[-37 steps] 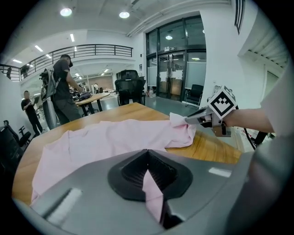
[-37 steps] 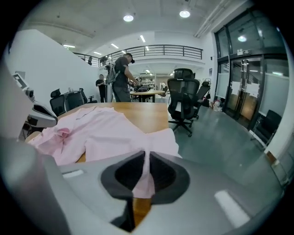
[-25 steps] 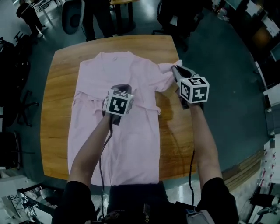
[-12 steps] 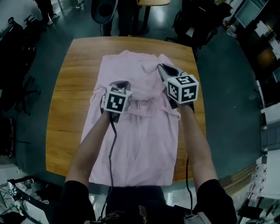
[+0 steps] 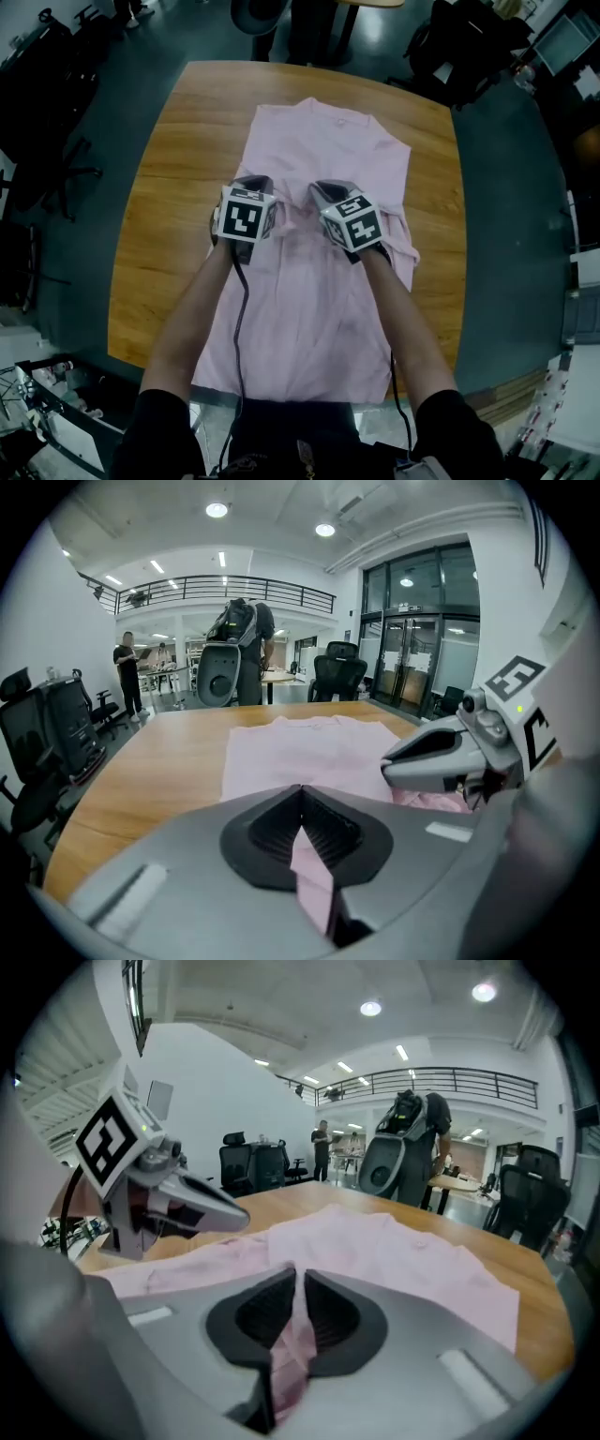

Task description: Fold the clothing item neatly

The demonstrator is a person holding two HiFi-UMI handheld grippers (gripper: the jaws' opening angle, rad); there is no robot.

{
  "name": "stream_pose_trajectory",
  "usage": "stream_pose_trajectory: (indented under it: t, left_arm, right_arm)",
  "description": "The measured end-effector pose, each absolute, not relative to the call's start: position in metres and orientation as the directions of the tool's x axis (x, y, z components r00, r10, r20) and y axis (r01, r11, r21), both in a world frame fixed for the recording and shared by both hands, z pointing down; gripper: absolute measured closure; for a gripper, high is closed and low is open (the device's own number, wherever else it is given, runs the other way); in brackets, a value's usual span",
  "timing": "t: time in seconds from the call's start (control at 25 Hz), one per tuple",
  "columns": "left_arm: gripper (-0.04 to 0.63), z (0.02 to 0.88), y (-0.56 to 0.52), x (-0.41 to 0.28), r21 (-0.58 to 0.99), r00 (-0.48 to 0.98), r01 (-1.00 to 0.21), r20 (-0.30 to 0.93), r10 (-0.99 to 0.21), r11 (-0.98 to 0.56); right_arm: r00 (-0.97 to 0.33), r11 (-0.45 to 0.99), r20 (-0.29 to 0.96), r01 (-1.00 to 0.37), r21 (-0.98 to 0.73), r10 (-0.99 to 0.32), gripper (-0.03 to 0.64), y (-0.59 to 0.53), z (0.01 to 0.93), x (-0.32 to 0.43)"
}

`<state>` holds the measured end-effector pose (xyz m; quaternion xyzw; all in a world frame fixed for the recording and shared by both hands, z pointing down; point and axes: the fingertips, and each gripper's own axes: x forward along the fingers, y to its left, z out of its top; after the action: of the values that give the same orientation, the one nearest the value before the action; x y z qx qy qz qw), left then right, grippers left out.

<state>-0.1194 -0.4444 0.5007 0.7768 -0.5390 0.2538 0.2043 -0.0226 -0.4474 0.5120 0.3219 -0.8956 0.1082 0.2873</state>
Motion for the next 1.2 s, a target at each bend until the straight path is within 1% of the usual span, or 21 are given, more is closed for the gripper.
stream_pose_trajectory:
  t: [0.2,0.24,0.36,0.44,0.52,0.56,0.6,0.64,0.68,0.84,0.92,1.04,1.08,1.12,1.2]
  left_arm:
    - [0.584,0.506,-0.459,-0.111,0.039,0.328,-0.92,0.62,-0.713,-0.39]
    - [0.567,0.508,-0.463,-0.106,0.039,0.344,-0.91,0.626,-0.7,-0.413]
    - [0.467,0.516,-0.478,-0.084,0.014,0.38,-0.871,0.653,-0.656,-0.491]
    - [0.437,0.524,-0.488,-0.069,-0.031,0.384,-0.839,0.675,-0.63,-0.544]
    - [0.423,0.545,-0.488,-0.053,-0.035,0.385,-0.802,0.733,-0.561,-0.596]
    - [0.424,0.557,-0.486,-0.048,-0.038,0.373,-0.787,0.766,-0.524,-0.616]
    - [0.464,0.567,-0.483,-0.047,-0.052,0.349,-0.778,0.793,-0.5,-0.626]
    - [0.571,0.571,-0.483,-0.048,-0.074,0.323,-0.775,0.806,-0.495,-0.627]
    - [0.588,0.571,-0.484,-0.05,-0.094,0.305,-0.778,0.808,-0.504,-0.622]
    - [0.588,0.543,-0.498,-0.068,-0.16,0.267,-0.807,0.758,-0.594,-0.568]
    - [0.589,0.531,-0.508,-0.084,-0.183,0.249,-0.822,0.736,-0.629,-0.54]
    - [0.587,0.525,-0.514,-0.088,-0.126,0.311,-0.816,0.726,-0.613,-0.563]
    - [0.544,0.528,-0.514,-0.083,-0.101,0.342,-0.804,0.727,-0.595,-0.586]
    - [0.485,0.532,-0.513,-0.078,-0.082,0.368,-0.788,0.733,-0.572,-0.611]
    - [0.456,0.542,-0.51,-0.067,-0.069,0.392,-0.757,0.748,-0.536,-0.65]
  right_arm:
    - [-0.622,0.837,0.669,-0.547,0.002,-0.408,0.556,-0.421,0.542,-0.028]
    - [-0.623,0.844,0.673,-0.536,0.004,-0.399,0.55,-0.417,0.542,-0.026]
    - [-0.633,0.852,0.668,-0.523,0.005,-0.392,0.541,-0.409,0.534,-0.016]
    - [-0.654,0.854,0.647,-0.52,-0.008,-0.392,0.541,-0.406,0.523,-0.01]
    - [-0.675,0.853,0.622,-0.521,-0.022,-0.396,0.541,-0.403,0.513,-0.004]
    - [-0.679,0.848,0.613,-0.529,-0.025,-0.405,0.541,-0.404,0.509,0.001]
    - [-0.675,0.839,0.608,-0.543,-0.025,-0.419,0.541,-0.406,0.507,0.009]
    - [-0.662,0.825,0.608,-0.565,-0.022,-0.437,0.541,-0.409,0.507,0.019]
    - [-0.642,0.807,0.614,-0.591,-0.016,-0.458,0.541,-0.414,0.509,0.031]
    - [-0.544,0.71,0.648,-0.704,-0.007,-0.533,0.541,-0.442,0.527,0.081]
    - [-0.515,0.667,0.653,-0.745,-0.02,-0.556,0.541,-0.456,0.532,0.097]
    - [-0.489,0.637,0.659,-0.771,-0.02,-0.572,0.541,-0.47,0.533,0.109]
    - [-0.481,0.632,0.663,-0.774,-0.015,-0.574,0.541,-0.474,0.534,0.11]
    - [-0.474,0.63,0.667,-0.777,-0.01,-0.574,0.541,-0.477,0.535,0.111]
    - [-0.464,0.626,0.676,-0.78,-0.006,-0.573,0.541,-0.481,0.538,0.112]
